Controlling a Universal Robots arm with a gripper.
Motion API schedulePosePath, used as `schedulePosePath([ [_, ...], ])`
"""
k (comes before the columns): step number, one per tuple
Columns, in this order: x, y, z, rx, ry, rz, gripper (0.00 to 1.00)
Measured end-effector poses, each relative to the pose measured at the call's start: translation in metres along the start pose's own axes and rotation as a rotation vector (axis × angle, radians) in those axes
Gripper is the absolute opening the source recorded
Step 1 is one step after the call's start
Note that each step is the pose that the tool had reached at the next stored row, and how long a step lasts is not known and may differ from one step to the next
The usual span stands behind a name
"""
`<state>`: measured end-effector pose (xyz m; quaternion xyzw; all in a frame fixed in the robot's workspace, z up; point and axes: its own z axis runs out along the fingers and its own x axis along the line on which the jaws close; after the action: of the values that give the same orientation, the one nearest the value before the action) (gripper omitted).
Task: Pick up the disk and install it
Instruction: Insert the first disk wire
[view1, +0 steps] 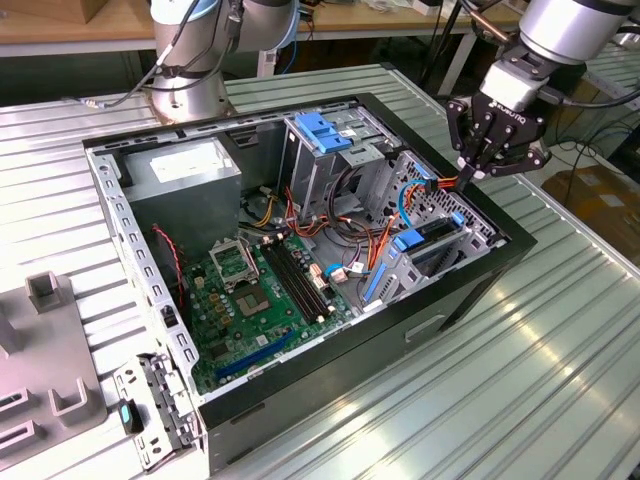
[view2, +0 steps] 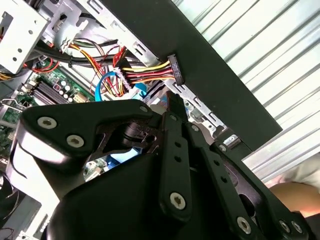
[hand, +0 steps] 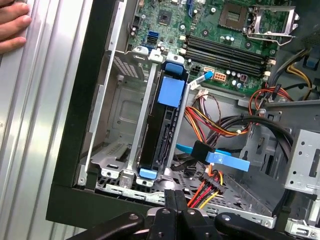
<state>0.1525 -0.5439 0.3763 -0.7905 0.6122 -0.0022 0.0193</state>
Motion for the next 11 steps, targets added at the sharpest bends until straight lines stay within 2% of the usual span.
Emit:
schedulePosePath([
  [9, -0.001, -0.0006, 0.0001, -0.0001, -0.0001, -0.003, 0.11],
  [11, -0.001, -0.0009, 0.0, -0.0013, -0.0015, -0.048, 0.11],
])
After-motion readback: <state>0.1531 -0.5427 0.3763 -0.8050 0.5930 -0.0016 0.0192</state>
